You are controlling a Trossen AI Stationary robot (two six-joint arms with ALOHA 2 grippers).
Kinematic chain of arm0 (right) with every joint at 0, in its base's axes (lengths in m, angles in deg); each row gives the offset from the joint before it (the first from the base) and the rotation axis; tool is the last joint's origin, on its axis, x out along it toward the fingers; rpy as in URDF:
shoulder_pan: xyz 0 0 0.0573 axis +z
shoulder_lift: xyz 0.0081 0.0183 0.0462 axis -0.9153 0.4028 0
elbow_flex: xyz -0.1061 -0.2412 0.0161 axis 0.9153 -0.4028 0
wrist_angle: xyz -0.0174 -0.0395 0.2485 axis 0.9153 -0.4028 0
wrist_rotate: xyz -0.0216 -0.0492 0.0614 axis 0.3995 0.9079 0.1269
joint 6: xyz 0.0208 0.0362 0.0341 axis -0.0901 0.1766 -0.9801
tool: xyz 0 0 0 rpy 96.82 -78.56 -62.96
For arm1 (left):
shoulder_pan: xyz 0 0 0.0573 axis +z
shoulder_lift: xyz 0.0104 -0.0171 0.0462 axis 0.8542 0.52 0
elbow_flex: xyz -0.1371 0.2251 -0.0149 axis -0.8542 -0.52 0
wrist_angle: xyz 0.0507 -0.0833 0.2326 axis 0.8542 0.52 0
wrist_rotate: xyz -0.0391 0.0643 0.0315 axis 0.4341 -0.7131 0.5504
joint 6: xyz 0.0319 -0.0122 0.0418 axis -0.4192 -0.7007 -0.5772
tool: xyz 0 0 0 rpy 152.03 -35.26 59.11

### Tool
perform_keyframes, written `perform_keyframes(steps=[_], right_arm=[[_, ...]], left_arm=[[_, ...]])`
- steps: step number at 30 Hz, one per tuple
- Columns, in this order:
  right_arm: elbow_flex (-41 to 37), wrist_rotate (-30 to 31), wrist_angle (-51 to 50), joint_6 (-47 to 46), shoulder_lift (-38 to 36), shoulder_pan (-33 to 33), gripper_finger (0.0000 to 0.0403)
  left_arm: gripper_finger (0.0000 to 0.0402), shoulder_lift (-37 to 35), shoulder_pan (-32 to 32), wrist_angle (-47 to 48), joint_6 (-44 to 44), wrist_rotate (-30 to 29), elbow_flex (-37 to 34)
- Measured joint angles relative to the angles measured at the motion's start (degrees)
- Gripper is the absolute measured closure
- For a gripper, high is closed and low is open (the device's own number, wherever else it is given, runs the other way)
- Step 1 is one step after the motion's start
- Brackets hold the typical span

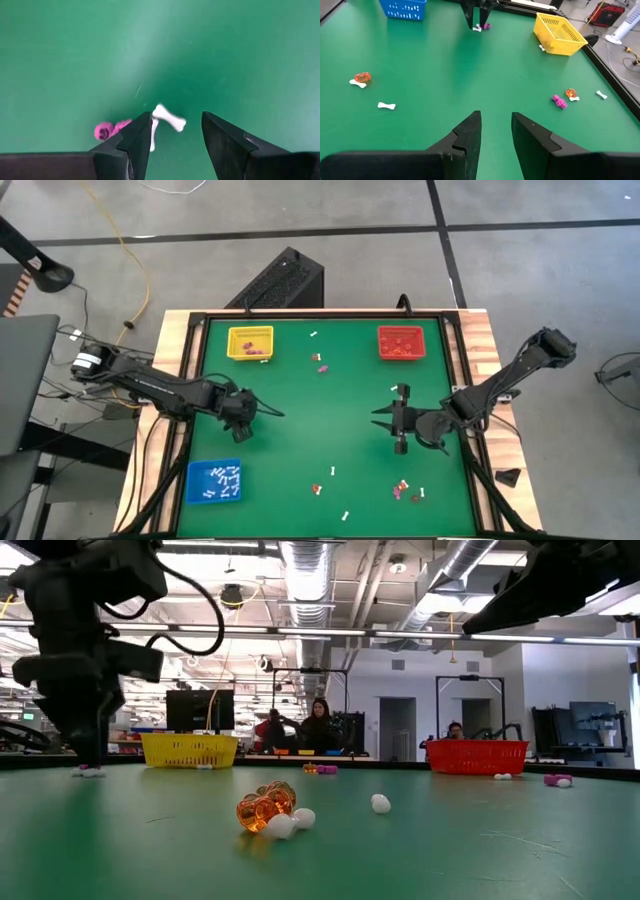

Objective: Sort Halloween decoration
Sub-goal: Put the white bone toy into the blue bin

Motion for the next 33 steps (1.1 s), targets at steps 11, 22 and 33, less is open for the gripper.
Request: perform_keyframes(steps=[11,22,33], right_arm=[[0.0,0.01,-0.04,-0.01,-0.02,0.02,0.0265],[0.0,0.01,-0.02,-0.03,-0.02,0.02,0.0265],[0.0,0.01,-0.02,-0.1,-0.02,0.02,0.0265]], left_arm=[[0.0239,0.02,0.0,-0.94,1.42,-0.26,-1.55],[0.0315,0.04,0.0,-1.21,1.42,-1.53,-1.57],[0.0397,0.04,0.0,-1.21,1.4,-1.51,-1.57]])
